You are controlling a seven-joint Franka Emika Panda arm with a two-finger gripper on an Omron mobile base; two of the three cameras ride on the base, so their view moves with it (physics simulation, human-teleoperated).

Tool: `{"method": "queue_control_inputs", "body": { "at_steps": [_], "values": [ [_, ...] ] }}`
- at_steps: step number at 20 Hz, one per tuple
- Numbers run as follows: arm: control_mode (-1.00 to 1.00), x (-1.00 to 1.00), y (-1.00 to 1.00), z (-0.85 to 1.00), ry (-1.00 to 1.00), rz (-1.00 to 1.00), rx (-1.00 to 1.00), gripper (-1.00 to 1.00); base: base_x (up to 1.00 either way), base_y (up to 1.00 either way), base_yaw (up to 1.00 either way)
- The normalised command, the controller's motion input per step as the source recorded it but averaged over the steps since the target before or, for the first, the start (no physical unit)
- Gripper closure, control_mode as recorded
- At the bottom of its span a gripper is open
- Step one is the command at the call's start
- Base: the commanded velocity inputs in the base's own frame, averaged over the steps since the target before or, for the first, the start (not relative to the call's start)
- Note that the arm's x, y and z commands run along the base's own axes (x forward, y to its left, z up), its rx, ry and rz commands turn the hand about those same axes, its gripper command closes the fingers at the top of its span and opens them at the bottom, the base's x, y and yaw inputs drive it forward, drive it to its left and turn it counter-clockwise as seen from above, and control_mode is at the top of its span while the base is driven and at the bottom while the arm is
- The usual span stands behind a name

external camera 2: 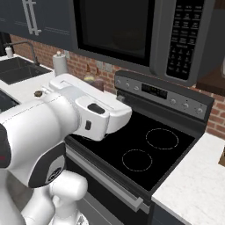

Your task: Pick the tomato from the sink and place it in the bowl. Then pick the bowl and place it in the microwave. Then close the microwave door and press the start button.

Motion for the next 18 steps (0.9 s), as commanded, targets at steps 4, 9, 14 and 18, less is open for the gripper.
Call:
{"method": "queue_control_inputs", "body": {
  "at_steps": [4, 9, 14, 18],
  "values": [
    [-1.0, 0.46, -0.04, -0.23, 0.02, 0.0, 0.0, -1.0, 0.0, 0.0, 0.0],
    [-1.0, 0.36, -0.21, -0.06, 0.0, 0.0, 0.0, -1.0, 0.0, 0.0, 0.0],
    [-1.0, 0.35, -0.36, -0.06, 0.0, 0.0, 0.0, 1.0, 0.0, 0.0, 0.0],
    [-1.0, 0.34, -0.18, 0.0, -0.01, 0.0, 0.0, 1.0, 0.0, 0.0, 0.0]
  ]
}}
